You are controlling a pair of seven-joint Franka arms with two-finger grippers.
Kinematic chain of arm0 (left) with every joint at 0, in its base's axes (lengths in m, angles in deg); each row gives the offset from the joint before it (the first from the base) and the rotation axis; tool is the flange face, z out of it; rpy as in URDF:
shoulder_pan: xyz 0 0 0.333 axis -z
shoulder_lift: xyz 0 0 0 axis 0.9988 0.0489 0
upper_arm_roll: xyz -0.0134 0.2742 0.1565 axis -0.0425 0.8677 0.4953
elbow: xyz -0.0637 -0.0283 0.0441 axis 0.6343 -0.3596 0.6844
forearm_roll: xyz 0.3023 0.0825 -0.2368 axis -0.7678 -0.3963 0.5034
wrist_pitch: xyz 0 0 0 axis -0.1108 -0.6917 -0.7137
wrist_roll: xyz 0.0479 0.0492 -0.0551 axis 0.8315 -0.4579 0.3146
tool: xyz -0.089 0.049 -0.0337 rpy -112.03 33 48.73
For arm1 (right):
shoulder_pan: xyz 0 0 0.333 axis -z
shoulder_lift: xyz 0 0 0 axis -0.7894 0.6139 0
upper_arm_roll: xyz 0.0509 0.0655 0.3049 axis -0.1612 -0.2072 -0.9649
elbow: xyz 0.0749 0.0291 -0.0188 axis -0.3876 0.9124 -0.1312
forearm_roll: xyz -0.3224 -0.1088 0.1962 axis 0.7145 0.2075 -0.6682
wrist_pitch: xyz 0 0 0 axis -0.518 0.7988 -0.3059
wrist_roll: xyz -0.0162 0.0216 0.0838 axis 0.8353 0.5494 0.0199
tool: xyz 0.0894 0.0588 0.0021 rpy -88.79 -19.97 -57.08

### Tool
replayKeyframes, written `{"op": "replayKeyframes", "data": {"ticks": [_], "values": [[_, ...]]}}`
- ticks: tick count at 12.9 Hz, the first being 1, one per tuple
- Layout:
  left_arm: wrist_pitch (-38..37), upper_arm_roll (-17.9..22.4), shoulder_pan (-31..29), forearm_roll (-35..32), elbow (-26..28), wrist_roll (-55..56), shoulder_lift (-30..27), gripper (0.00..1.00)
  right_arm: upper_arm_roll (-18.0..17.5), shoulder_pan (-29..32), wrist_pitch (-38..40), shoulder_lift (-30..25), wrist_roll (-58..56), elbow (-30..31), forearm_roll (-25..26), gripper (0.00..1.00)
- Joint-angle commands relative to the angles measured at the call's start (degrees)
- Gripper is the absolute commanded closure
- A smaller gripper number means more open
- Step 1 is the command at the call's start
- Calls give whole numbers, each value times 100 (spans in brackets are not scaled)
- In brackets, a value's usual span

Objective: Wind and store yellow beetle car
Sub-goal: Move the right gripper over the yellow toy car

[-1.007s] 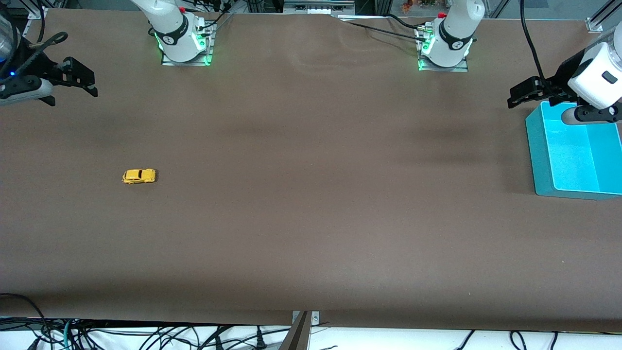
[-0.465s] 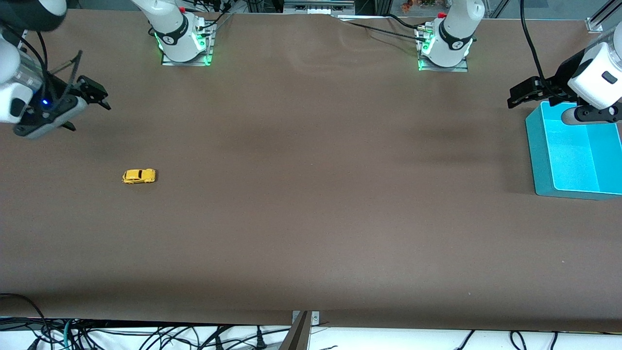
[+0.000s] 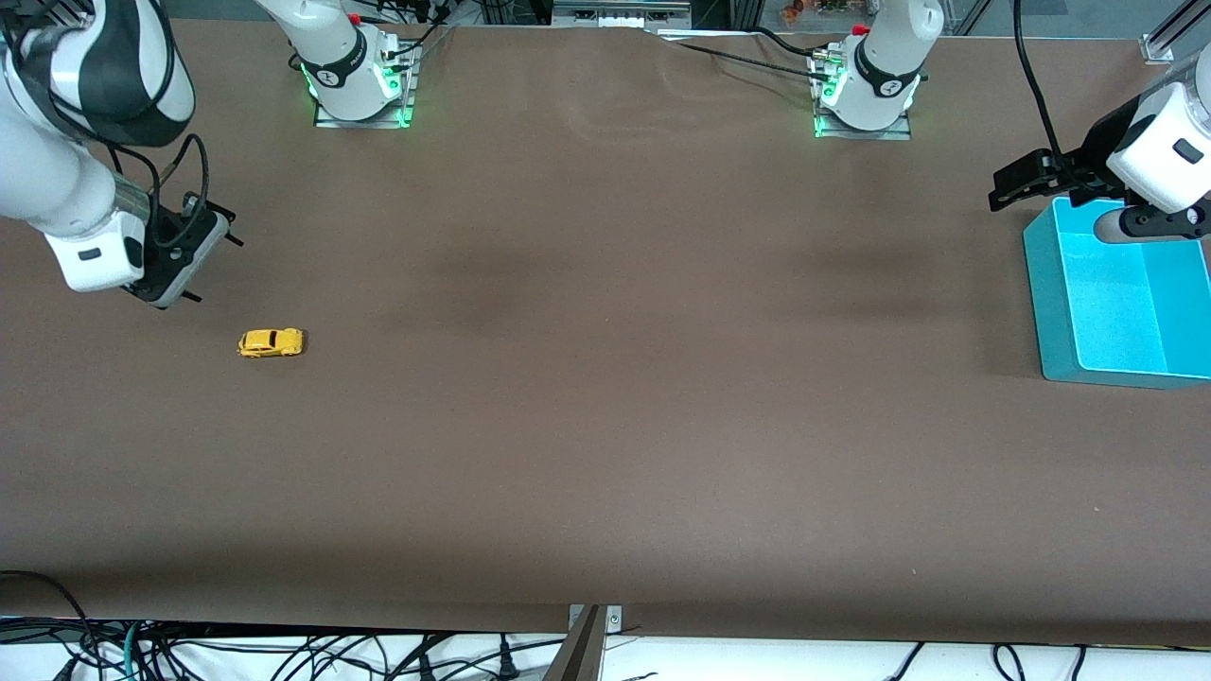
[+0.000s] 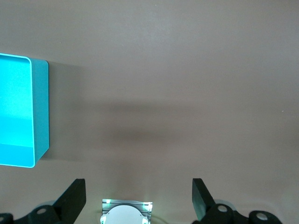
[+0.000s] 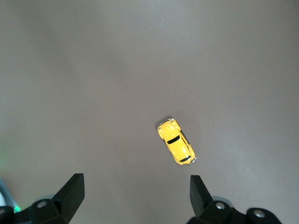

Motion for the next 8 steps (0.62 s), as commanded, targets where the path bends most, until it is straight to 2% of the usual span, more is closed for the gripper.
{"op": "replayKeyframes", "data": {"ticks": [1, 5, 8], "values": [[-145, -24, -27, -118, -185, -33, 85, 0, -4, 190, -469, 321, -973, 160, 52, 0], [-145, -24, -27, -127, -193, -33, 85, 0, 4, 524, -1391, 1068, -2010, 256, 60, 0], [-145, -24, -18, -127, -193, -33, 85, 0, 4, 630, -2243, 1359, -2390, 616, 60, 0]]}}
